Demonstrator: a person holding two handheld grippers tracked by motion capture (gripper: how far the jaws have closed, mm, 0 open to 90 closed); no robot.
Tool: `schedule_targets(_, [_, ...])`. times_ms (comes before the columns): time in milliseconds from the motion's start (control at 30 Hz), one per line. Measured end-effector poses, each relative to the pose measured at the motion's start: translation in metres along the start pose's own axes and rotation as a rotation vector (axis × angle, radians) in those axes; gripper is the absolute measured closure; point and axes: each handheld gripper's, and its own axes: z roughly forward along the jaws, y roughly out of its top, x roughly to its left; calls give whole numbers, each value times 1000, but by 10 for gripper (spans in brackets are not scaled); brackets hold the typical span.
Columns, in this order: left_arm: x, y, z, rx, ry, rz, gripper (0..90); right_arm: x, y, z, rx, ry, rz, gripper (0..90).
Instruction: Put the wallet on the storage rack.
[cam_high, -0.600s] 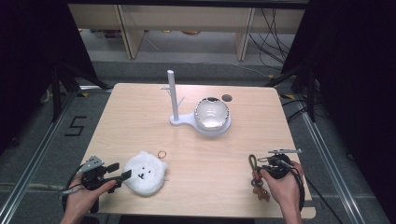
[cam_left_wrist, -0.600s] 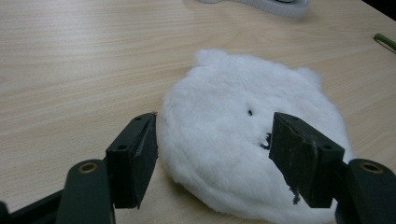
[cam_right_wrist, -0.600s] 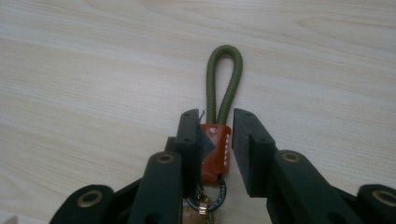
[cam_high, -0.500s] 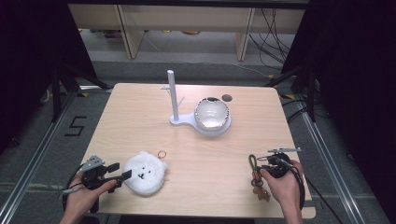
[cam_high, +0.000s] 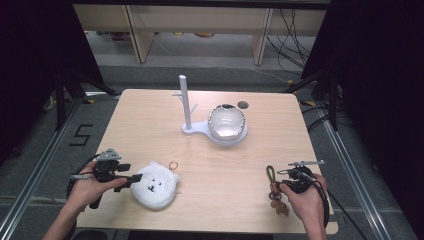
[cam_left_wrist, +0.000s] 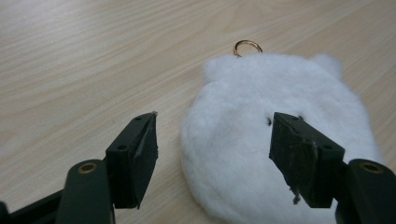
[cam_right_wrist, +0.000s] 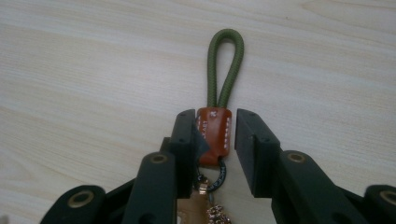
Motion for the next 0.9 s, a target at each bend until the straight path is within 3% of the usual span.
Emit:
schedule_targets(67, [3, 5, 4, 53, -1, 16, 314, 2, 2, 0, 8, 7, -6, 693])
schedule_targets(133, [2, 7, 7, 73, -15, 22, 312, 3, 3, 2, 15, 0, -10, 688])
schedule_targets(300, [-2, 9, 11, 72, -14, 33, 311, 10, 7, 2, 22, 8, -27, 674])
schedule_targets(367, [-2, 10, 11, 81, -32, 46, 311, 12, 8, 1, 22, 17, -16, 671])
schedule_targets(533, [-3, 13, 14, 85, -31, 45, 309, 13, 6, -1, 20, 20, -46, 663])
schedule_targets(567, [-1, 13, 14, 99, -27, 52, 309, 13, 5, -1, 25, 6, -34, 662])
schedule_targets(700, [1, 14, 19, 123, -35, 49, 305, 13, 4, -3, 30, 22, -35, 658])
schedule_targets(733, [3, 16, 20, 151, -40, 61, 302, 14, 5, -3, 36, 23, -18, 655])
schedule_targets(833, [3, 17, 22, 163, -41, 63, 297, 14, 6, -2, 43, 21, -29, 647])
schedule_targets(867, [3, 19, 24, 201, -37, 68, 291, 14, 7, -1, 45, 14, -31, 644])
schedule_targets(900, [3, 19, 24, 201, -37, 68, 291, 14, 7, -1, 45, 14, -31, 644])
